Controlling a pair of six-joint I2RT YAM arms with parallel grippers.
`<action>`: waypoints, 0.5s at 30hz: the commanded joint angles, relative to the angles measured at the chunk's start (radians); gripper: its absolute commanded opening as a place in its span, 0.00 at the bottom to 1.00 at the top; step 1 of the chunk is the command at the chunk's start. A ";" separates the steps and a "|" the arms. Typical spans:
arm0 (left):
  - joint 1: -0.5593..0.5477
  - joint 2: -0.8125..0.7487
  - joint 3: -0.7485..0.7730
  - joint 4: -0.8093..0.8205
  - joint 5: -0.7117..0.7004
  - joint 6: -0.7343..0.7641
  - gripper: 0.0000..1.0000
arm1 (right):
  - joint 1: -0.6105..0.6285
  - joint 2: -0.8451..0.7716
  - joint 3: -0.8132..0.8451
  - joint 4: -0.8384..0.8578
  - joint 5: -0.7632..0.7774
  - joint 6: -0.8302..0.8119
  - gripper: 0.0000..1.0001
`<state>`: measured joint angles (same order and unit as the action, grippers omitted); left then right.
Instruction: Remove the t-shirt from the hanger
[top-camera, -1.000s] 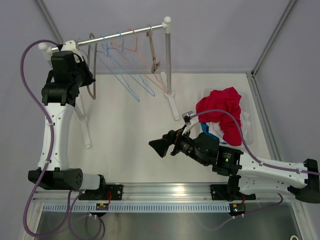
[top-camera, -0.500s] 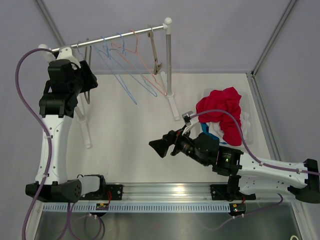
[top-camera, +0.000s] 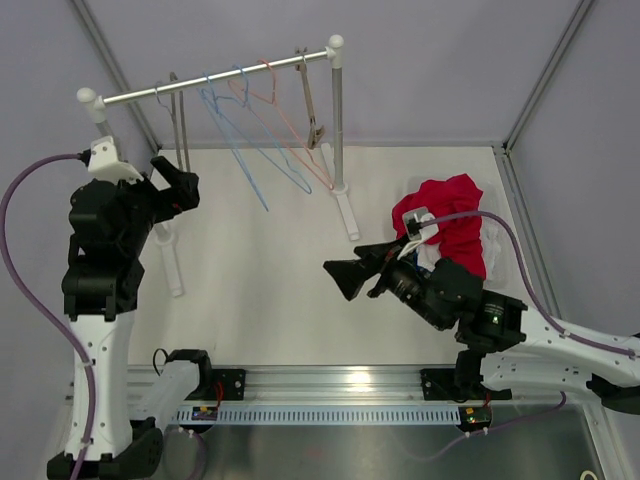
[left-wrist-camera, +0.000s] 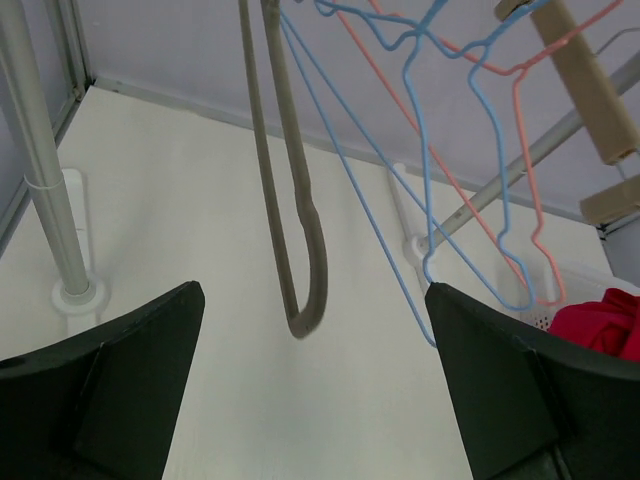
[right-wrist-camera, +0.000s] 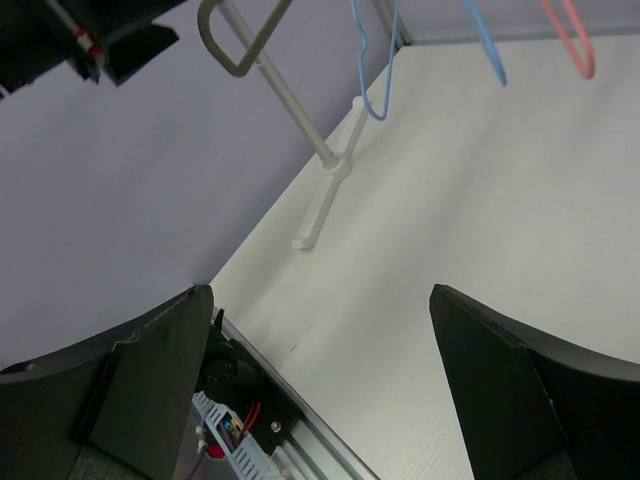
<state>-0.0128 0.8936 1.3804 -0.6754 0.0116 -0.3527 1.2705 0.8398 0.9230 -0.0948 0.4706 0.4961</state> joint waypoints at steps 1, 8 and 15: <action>0.001 -0.094 -0.056 0.088 0.062 -0.009 0.99 | -0.002 -0.070 0.051 -0.036 0.146 -0.108 1.00; -0.022 -0.338 -0.184 0.088 0.122 -0.012 0.99 | -0.002 -0.241 0.103 -0.089 0.218 -0.263 0.99; -0.078 -0.458 -0.337 0.088 0.402 -0.055 0.99 | -0.002 -0.281 0.194 -0.399 0.449 -0.222 0.99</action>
<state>-0.0669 0.4656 1.1034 -0.6167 0.2356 -0.3878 1.2705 0.5625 1.0851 -0.2993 0.7715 0.2798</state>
